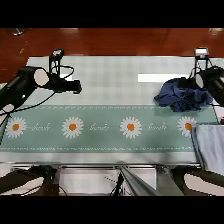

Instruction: Fold the shirts.

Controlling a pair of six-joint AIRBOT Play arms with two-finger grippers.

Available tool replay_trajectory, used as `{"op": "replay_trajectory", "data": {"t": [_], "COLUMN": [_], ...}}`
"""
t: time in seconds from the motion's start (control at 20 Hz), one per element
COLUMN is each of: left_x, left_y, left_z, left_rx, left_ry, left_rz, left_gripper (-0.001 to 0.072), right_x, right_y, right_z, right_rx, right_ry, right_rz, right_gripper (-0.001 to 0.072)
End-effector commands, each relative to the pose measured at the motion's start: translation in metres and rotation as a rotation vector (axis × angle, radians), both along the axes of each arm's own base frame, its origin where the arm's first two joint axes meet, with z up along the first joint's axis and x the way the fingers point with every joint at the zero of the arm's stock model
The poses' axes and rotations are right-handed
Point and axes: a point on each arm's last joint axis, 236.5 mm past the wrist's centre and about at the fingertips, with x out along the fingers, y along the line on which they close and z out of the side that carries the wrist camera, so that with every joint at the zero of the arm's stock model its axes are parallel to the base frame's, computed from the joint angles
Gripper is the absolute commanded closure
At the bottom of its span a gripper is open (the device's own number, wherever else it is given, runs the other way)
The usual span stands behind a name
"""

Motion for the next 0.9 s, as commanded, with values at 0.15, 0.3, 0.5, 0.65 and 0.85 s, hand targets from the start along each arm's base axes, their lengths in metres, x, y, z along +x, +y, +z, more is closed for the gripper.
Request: {"op": "replay_trajectory", "data": {"t": [0.15, 0.3, 0.5, 0.65, 0.85], "left_x": [0.008, 0.005, -0.031, -0.048, -0.086], "left_y": [0.009, 0.015, 0.056, 0.069, 0.021], "left_z": [-0.015, -0.017, -0.004, 0.031, 0.102], "left_rx": [0.017, 0.032, 0.095, 0.052, -0.166], "left_ry": [0.011, 0.031, 0.231, 0.207, -0.058], "left_rz": [0.018, 0.011, -0.014, 0.027, -0.021], "left_gripper": [0.0006, 0.0006, 0.0006, 0.0006, 0.0006], "right_x": [0.001, 0.002, 0.036, 0.063, 0.029], "right_y": [-0.043, -0.008, 0.026, 0.044, 0.092], "right_z": [-0.086, -0.099, -0.003, 0.147, 0.325], "right_rx": [0.333, 0.451, 0.544, 0.493, 0.401], "right_ry": [-0.001, 0.069, -0.014, -0.303, -0.65], "right_rz": [-0.256, -0.169, 0.006, 0.134, 0.326], "right_gripper": [0.0106, 0.0608, 0.0691, 0.0692, 0.0692]}}
